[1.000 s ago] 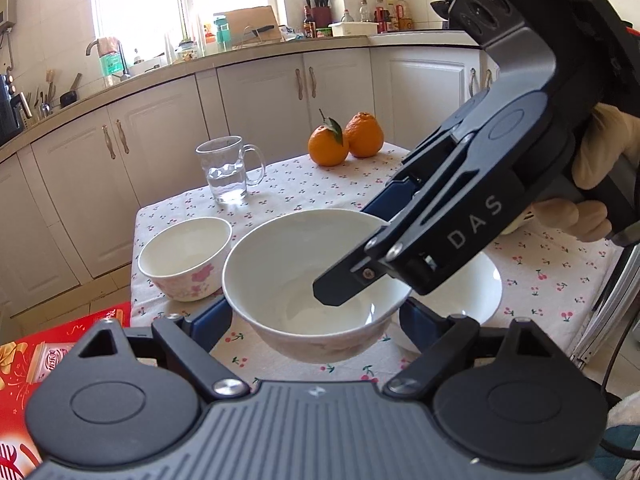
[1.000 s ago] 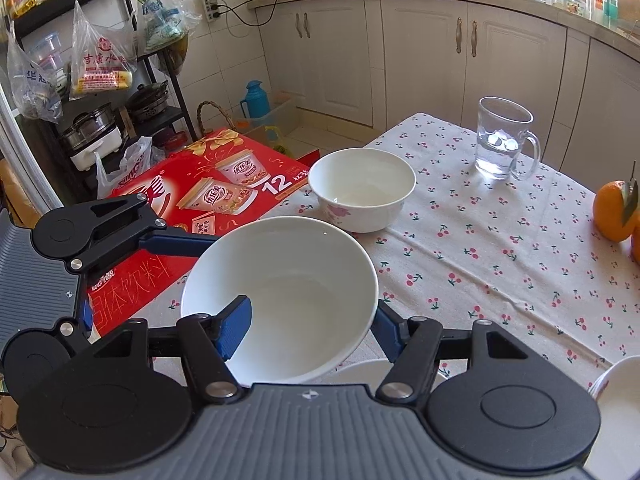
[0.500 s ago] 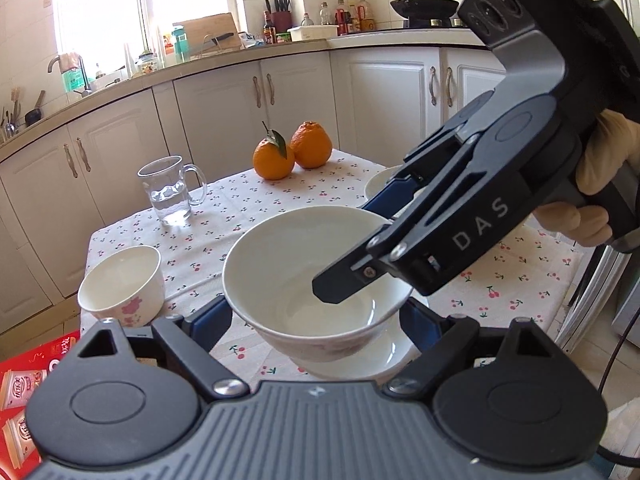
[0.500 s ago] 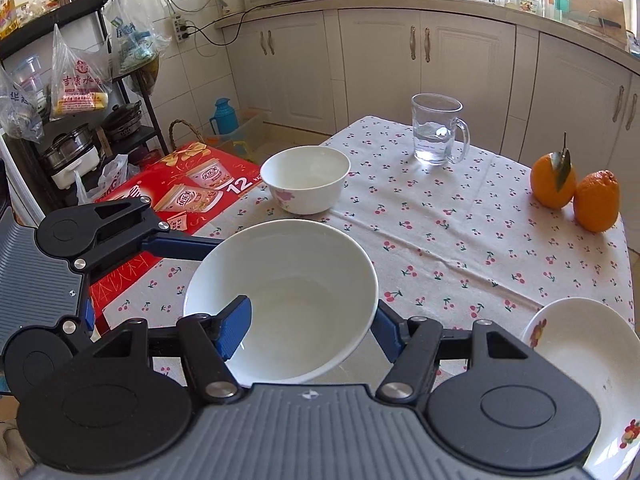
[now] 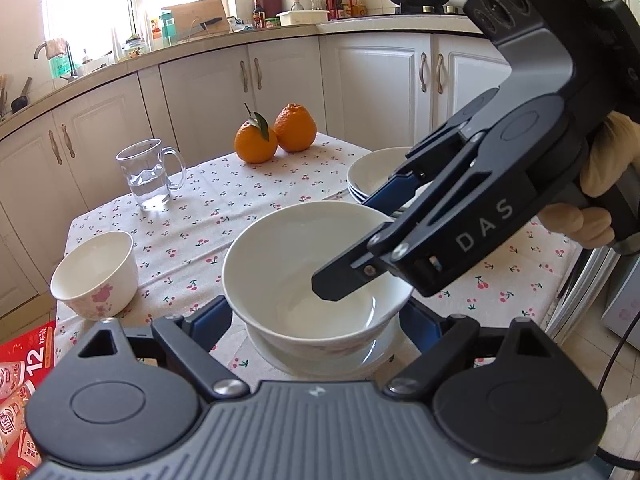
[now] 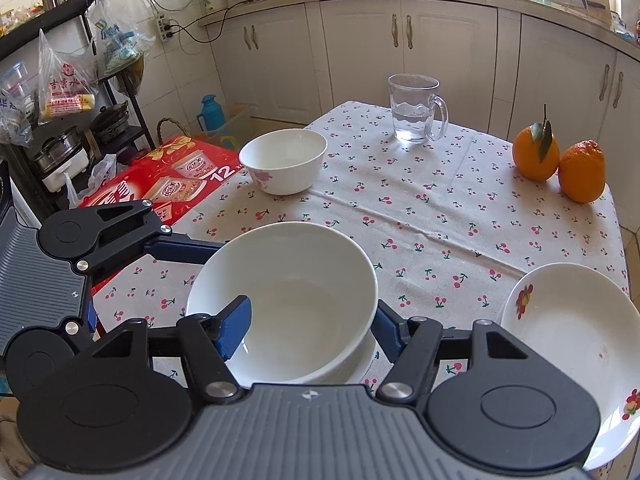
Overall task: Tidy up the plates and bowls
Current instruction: 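Lower the held bowl into the placed white bowl with the right gripper, then open the right gripper and withdraw it from the nested bowls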
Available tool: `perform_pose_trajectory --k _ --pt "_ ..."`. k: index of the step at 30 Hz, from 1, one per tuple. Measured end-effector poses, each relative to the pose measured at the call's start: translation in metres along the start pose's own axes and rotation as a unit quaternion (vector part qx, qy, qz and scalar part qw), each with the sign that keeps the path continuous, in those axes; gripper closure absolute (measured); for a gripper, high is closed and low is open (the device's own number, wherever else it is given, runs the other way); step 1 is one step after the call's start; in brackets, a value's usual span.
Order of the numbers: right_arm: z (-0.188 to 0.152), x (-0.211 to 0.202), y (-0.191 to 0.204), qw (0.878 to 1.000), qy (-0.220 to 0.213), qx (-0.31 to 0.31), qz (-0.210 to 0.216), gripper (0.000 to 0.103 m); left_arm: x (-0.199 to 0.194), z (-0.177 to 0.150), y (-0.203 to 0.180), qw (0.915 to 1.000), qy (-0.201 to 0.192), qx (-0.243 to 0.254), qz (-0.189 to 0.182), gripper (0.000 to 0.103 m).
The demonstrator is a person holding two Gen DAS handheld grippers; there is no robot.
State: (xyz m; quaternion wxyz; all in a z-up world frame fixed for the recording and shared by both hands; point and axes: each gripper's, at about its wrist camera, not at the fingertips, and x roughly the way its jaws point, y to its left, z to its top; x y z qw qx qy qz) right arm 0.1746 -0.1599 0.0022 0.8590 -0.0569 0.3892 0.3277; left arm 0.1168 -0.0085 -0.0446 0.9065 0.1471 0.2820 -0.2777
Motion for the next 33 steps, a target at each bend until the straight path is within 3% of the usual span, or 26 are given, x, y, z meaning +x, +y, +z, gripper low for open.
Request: perform_pose_trajectory --k 23,33 --pt "-0.008 0.014 0.001 1.000 0.012 -0.002 -0.005 0.029 0.011 -0.007 0.008 0.9990 0.017 -0.029 -0.030 0.012" --pt "-0.010 0.011 0.006 1.000 0.005 -0.009 0.000 0.007 0.005 -0.009 0.007 0.9991 0.014 -0.019 -0.036 0.010"
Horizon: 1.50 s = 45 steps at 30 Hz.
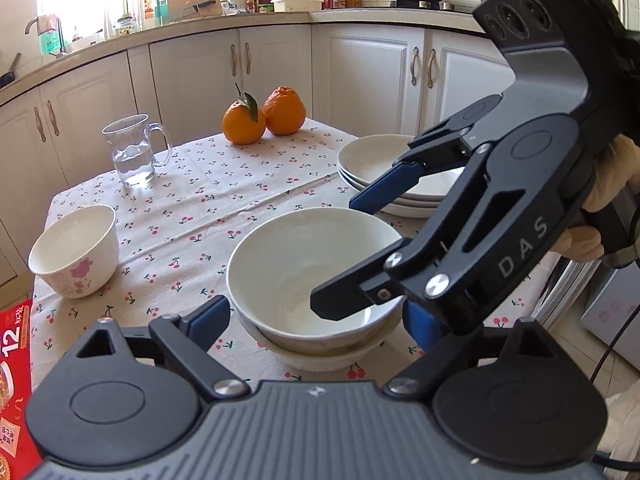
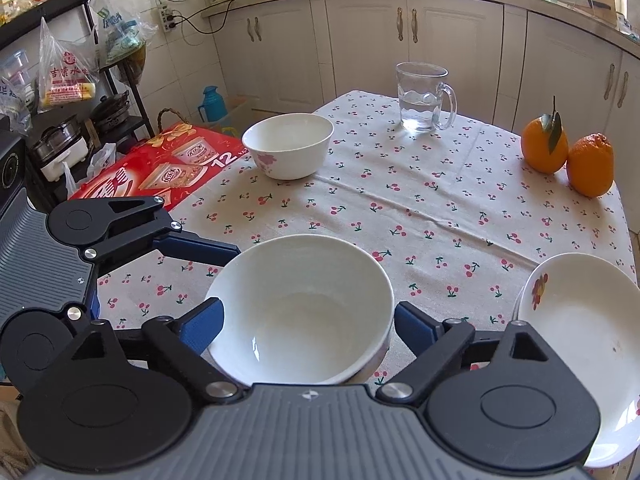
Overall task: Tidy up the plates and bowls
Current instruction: 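Open the right gripper and withdraw it from the nested bowls, then move the right gripper to the remaining pink-decal white bowl and grasp its rim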
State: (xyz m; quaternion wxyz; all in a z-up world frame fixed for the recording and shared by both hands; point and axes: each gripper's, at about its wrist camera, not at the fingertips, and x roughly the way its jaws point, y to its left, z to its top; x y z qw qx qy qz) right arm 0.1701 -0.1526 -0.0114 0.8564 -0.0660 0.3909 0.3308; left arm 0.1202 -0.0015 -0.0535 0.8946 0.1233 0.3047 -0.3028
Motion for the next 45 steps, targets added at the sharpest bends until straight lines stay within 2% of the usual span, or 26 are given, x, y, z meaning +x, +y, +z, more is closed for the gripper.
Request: perform_pose_trajectory --k 4,9,19,32,45 --pt "0.003 -0.006 0.004 1.000 -0.008 -0.011 -0.006 0.001 -0.011 -0.001 -0.001 0.9999 -0.006 0.006 0.006 0.010" --pt "0.015 -0.010 0.012 0.999 -0.016 -0.028 -0.005 0.000 -0.033 -0.006 0.010 0.9994 -0.022 0.007 0.027 0.010" --pt "0.050 0.020 0.031 0.998 -0.002 -0.061 -0.012 0.000 -0.036 -0.019 0.072 0.9951 -0.025 -0.035 0.089 0.010" --pt "0.107 0.080 0.043 0.994 0.035 -0.105 -0.002 0.000 -0.005 -0.019 0.141 0.9879 -0.033 -0.069 0.135 0.010" --pt "0.176 0.159 0.023 0.992 0.066 -0.109 0.025 0.002 0.042 -0.011 0.182 0.9855 -0.037 -0.075 0.147 0.011"
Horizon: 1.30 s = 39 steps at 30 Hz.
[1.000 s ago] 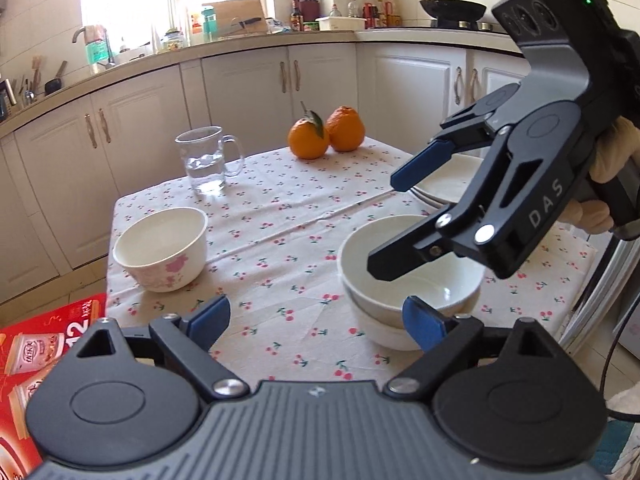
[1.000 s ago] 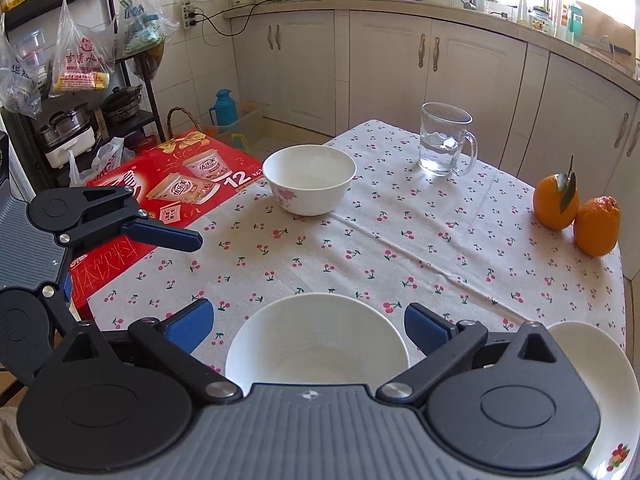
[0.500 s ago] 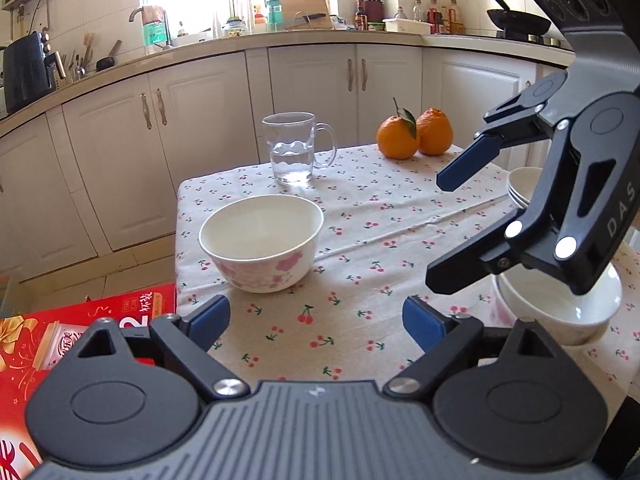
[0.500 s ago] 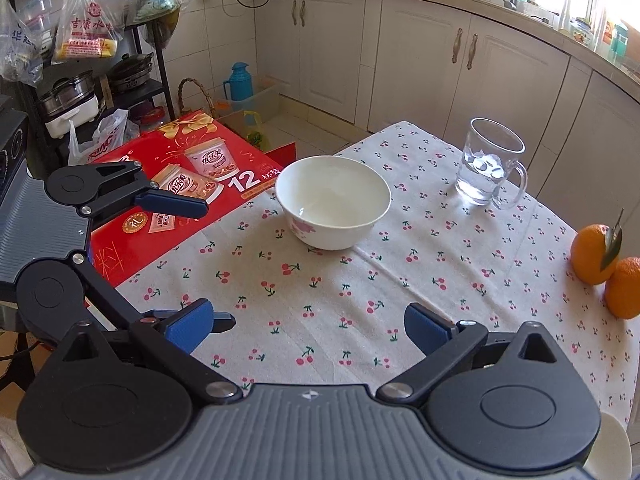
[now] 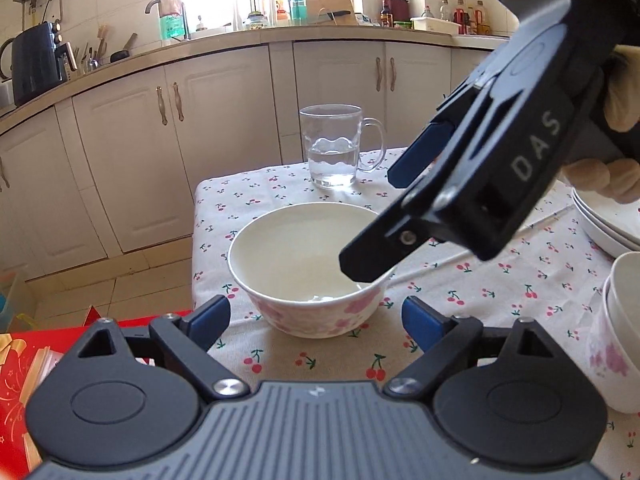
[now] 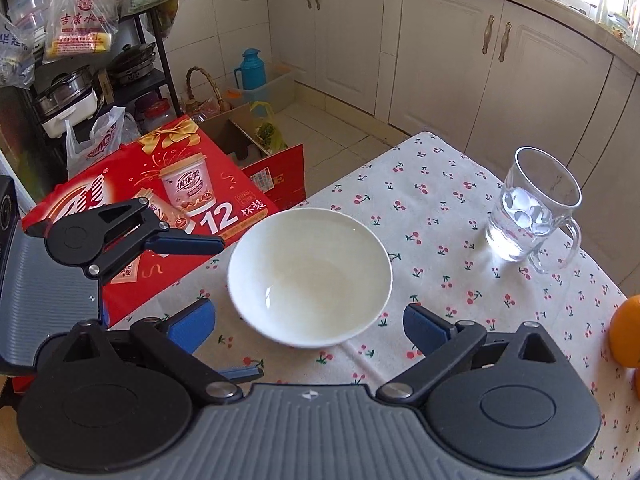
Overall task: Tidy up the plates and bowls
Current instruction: 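Move the right gripper to the remaining pink-decal white bowl and grasp its rim, then lift the bowl with the right gripper and carry it over the nested bowls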
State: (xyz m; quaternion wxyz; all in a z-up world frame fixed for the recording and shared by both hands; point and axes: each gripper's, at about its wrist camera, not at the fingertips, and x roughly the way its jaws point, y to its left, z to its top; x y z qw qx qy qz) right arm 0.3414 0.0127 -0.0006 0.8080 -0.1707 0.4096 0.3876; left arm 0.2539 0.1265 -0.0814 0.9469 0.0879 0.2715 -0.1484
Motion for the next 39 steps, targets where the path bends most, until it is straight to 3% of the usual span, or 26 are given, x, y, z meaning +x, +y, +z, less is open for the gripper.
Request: perform_pose_trajectory --k 5,16,27,39 --pt "0.011 0.024 -0.014 1.000 0.014 0.014 0.007 0.006 0.010 0.001 0.000 1.0000 0.003 0.000 -0.002 0.012" --pt "0.010 0.046 -0.031 0.998 0.024 0.040 0.035 0.031 0.017 0.005 0.001 1.0000 0.004 0.002 -0.005 0.015" --pt "0.003 0.035 -0.028 0.998 0.015 0.041 0.034 0.032 0.008 0.008 -0.006 0.9999 0.008 0.010 -0.008 0.016" --pt "-0.020 -0.016 -0.015 0.998 -0.012 0.041 0.036 0.032 -0.035 0.017 -0.038 0.9995 0.002 0.030 -0.011 0.016"
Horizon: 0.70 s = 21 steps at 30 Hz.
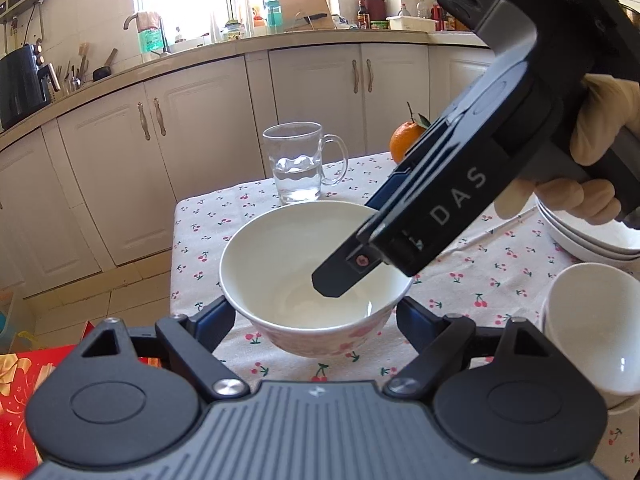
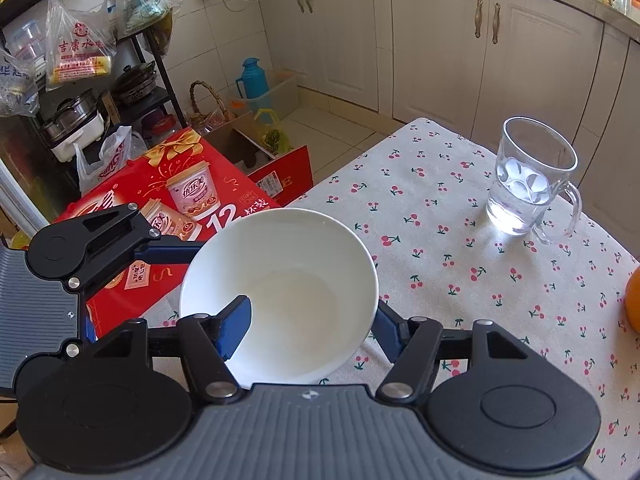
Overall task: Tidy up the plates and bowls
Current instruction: 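Lift the bowl with the right gripper and carry it over the nested bowls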
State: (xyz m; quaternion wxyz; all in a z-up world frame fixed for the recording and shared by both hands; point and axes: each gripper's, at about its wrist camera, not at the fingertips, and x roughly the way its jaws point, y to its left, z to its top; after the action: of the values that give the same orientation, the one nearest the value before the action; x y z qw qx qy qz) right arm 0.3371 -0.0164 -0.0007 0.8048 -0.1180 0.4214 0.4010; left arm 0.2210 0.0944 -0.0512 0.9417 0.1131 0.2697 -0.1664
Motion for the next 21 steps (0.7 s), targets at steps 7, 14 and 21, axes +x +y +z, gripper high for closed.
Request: perform_pose_trajectory --k 7,14,21 --pt "-0.022 -0.040 0.013 1.000 -0.018 -0.002 0.001 0.032 -0.032 0.007 -0.029 0.9999 -0.006 0.011 -0.002 0.016" --pt "-0.051 -0.078 0.025 0.999 -0.031 -0.002 -0.009 0.032 -0.061 0.011 -0.058 0.9995 -0.016 0.018 -0.020 0.016" --pt "-0.085 -0.111 0.035 0.999 -0.040 -0.002 -0.024 0.032 -0.079 0.009 -0.088 0.9986 -0.024 0.030 -0.036 0.016"
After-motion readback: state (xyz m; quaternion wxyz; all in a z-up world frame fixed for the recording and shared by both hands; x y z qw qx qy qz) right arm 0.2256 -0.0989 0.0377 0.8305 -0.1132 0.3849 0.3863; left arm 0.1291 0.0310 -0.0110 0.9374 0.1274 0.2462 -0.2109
